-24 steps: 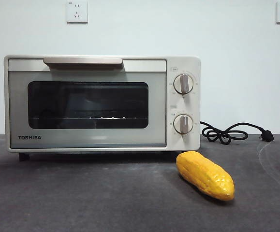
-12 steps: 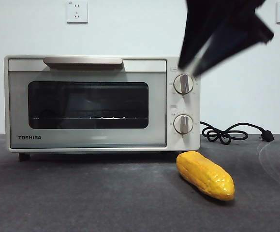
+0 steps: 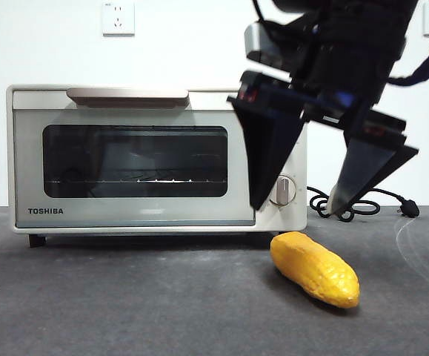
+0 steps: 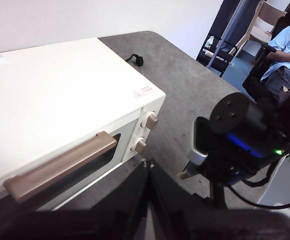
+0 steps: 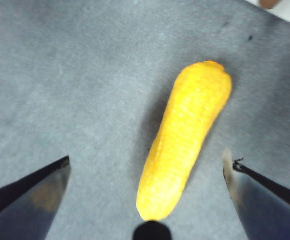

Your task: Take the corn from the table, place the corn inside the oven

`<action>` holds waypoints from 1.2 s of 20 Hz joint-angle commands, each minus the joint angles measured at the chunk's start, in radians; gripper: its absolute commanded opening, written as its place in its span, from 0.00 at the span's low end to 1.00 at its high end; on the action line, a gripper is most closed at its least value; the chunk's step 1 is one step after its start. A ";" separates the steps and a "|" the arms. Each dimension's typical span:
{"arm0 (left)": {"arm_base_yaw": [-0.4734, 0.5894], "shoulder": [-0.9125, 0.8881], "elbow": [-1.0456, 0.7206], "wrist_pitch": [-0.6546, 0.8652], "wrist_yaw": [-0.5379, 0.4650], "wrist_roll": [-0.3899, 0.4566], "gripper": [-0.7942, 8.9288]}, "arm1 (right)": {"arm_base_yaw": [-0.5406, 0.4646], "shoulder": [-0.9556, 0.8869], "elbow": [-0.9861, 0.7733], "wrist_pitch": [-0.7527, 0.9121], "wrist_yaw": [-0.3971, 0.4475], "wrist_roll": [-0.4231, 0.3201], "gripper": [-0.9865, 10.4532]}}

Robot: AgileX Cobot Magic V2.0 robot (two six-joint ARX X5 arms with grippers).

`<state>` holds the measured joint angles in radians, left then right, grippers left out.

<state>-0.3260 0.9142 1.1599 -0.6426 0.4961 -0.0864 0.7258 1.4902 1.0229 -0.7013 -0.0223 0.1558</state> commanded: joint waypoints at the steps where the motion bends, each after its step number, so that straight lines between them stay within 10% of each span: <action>1: -0.002 0.000 0.003 -0.004 0.000 0.013 0.08 | 0.001 0.040 0.003 0.021 0.005 -0.010 0.53; 12: -0.002 0.000 0.003 -0.081 -0.003 0.046 0.08 | -0.008 0.170 0.003 0.051 0.064 0.000 0.52; 18: -0.002 0.000 0.003 -0.110 -0.003 0.047 0.08 | -0.008 0.169 0.003 0.042 0.083 -0.002 0.07; 24: -0.002 0.007 0.003 -0.112 -0.004 0.054 0.08 | -0.002 0.145 0.049 -0.066 0.077 0.000 0.07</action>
<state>-0.3260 0.9180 1.1599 -0.7567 0.4911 -0.0505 0.7197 1.6436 1.0622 -0.7654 0.0544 0.1570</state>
